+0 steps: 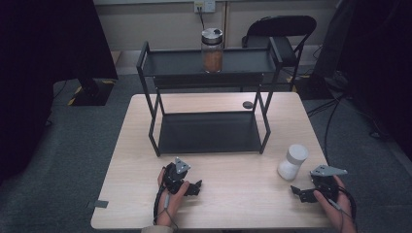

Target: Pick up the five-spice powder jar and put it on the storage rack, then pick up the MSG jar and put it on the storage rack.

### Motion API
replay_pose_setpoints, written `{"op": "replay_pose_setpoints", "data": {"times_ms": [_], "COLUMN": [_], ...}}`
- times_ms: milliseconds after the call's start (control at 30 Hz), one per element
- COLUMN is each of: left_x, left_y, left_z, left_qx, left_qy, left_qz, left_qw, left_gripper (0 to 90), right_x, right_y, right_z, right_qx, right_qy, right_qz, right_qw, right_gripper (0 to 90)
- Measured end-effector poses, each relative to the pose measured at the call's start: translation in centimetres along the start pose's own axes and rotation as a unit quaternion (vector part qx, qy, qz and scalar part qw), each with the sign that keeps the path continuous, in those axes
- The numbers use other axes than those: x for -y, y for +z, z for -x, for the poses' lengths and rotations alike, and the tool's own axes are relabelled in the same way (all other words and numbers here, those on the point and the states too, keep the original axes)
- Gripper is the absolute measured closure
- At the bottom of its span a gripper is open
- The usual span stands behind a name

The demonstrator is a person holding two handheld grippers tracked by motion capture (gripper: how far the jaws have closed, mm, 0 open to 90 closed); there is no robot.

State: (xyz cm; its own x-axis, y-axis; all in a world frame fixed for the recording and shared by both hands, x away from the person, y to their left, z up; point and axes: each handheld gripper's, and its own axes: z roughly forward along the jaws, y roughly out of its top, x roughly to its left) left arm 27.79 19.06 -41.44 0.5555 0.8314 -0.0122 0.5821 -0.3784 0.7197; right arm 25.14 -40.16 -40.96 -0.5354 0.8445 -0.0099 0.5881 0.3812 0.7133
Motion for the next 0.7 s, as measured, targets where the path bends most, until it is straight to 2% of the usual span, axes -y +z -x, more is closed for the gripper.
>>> {"op": "replay_pose_setpoints", "data": {"times_ms": [467, 700], "left_x": [0.02, 0.03], "left_y": [0.0, 0.01], "left_z": [0.02, 0.03], "left_qx": [0.0, -0.001], "left_qy": [0.0, 0.0], "left_qz": [0.001, 0.001], "left_qw": [1.0, 1.0], "left_gripper": [0.0, 0.0], "right_x": [-0.05, -0.07], "right_y": [0.03, 0.06], "right_z": [-0.03, 0.34], "right_qx": [0.0, -0.008], "right_qy": [0.0, -0.008], "right_qz": [-0.001, 0.0], "right_qw": [1.0, 0.9999], "right_gripper": [0.0, 0.0]}}
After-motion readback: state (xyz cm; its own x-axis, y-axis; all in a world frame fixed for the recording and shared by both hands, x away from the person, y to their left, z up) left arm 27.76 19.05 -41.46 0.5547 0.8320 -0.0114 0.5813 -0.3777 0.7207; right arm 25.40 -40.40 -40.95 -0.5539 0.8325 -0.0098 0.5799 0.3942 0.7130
